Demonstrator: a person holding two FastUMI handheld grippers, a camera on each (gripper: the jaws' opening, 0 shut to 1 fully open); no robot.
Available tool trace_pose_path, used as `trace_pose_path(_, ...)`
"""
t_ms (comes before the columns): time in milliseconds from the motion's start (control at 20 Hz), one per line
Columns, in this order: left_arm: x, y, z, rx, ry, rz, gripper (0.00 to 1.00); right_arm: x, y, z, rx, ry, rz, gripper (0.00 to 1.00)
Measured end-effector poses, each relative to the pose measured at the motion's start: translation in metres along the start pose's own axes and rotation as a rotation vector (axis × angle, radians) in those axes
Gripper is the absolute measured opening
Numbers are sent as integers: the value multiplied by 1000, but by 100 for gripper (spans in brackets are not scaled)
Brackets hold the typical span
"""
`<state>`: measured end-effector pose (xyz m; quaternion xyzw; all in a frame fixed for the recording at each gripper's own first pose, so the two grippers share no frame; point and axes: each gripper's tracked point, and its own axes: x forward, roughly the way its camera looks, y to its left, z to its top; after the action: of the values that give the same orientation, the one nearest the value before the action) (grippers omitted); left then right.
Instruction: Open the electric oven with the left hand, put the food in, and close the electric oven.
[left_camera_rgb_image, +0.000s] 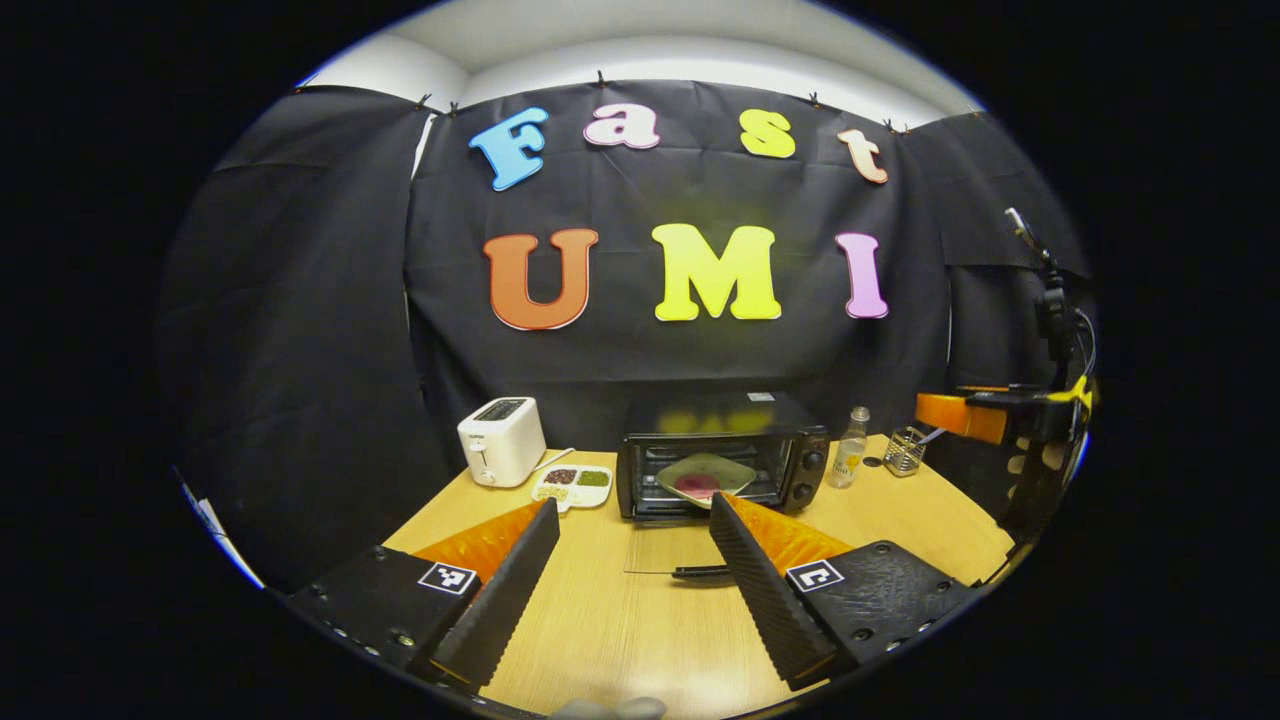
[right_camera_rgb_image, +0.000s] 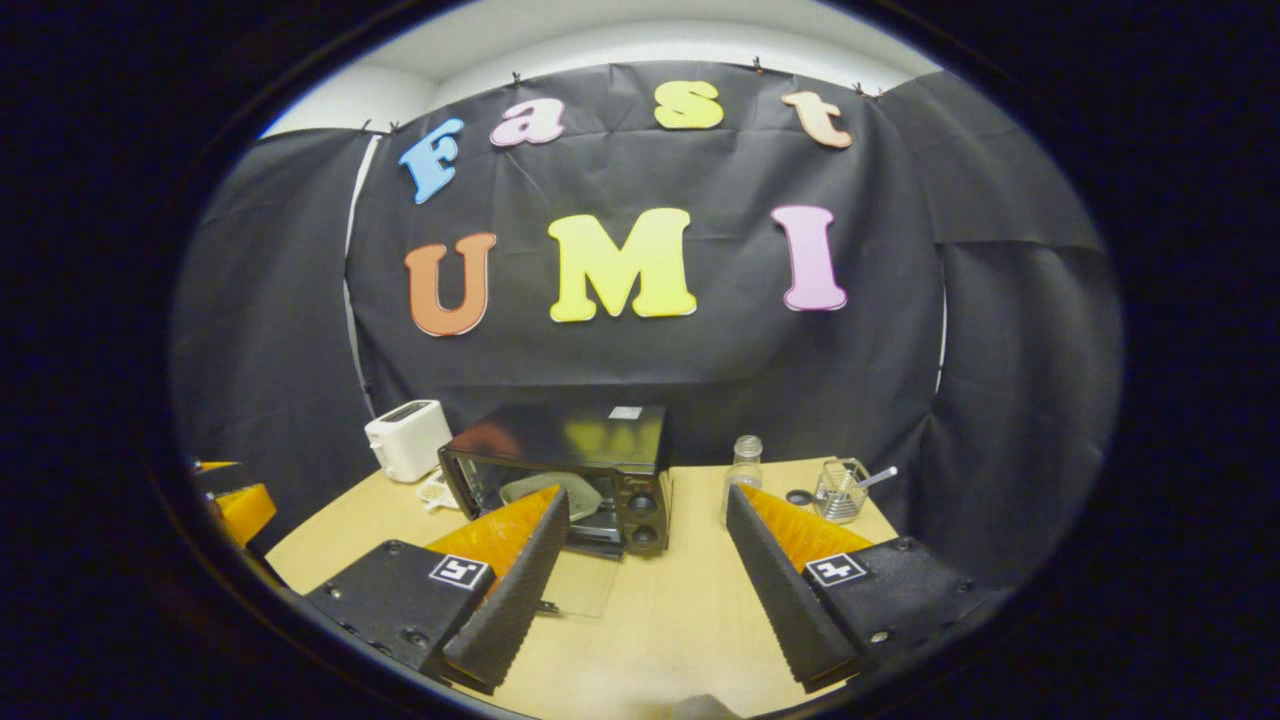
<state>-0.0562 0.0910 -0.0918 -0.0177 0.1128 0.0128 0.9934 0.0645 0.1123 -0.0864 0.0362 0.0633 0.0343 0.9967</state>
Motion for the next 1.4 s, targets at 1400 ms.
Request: trace_pose_path(1400, 149, -111, -239, -5, 411, -74, 97, -30, -129, -9, -99, 171, -119, 97)
